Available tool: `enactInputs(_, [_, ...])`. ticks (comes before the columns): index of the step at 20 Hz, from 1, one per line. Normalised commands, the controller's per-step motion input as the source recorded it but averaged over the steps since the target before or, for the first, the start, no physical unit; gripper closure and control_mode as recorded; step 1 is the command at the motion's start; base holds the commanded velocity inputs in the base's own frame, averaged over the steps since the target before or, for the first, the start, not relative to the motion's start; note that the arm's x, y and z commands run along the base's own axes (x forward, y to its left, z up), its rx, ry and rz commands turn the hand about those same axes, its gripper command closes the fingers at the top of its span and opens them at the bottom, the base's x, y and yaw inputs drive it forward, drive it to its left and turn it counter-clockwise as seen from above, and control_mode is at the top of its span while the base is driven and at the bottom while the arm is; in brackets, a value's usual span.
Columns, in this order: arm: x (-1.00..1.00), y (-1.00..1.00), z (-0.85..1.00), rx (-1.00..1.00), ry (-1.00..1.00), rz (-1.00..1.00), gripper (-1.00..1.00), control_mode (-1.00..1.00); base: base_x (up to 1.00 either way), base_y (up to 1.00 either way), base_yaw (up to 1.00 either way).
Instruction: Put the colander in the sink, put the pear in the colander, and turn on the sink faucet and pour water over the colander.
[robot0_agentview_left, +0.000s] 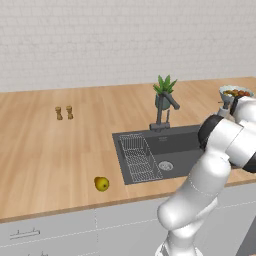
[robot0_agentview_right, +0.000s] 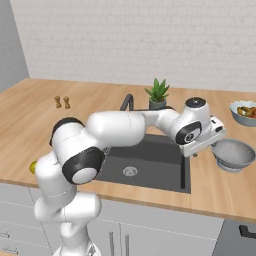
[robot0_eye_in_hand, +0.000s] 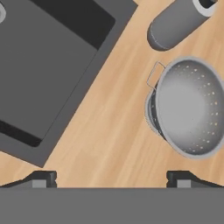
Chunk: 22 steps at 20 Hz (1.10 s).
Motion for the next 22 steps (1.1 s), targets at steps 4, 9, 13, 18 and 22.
enactInputs(4, [0.19,-0.13,-0.13,0.00,0.00,0.00,-1.00,-1.00,0.00,0.00,0.00])
enactInputs(9, [0.16,-0.20,-0.15,0.00,0.00,0.01,-1.00,-1.00,0.00,0.00,0.00])
enactInputs(13, [0.16,-0.16,-0.12,0.00,0.00,0.00,-1.00,-1.00,0.00,0.00,0.00])
enactInputs(18, [0.16,-0.08,-0.05,0.00,0.00,0.01,-1.00,-1.00,0.00,0.00,0.00])
enactInputs(22, [0.15,-0.03,-0.10,0.00,0.00,0.03,-1.00,-1.00,0.00,0.00,0.00])
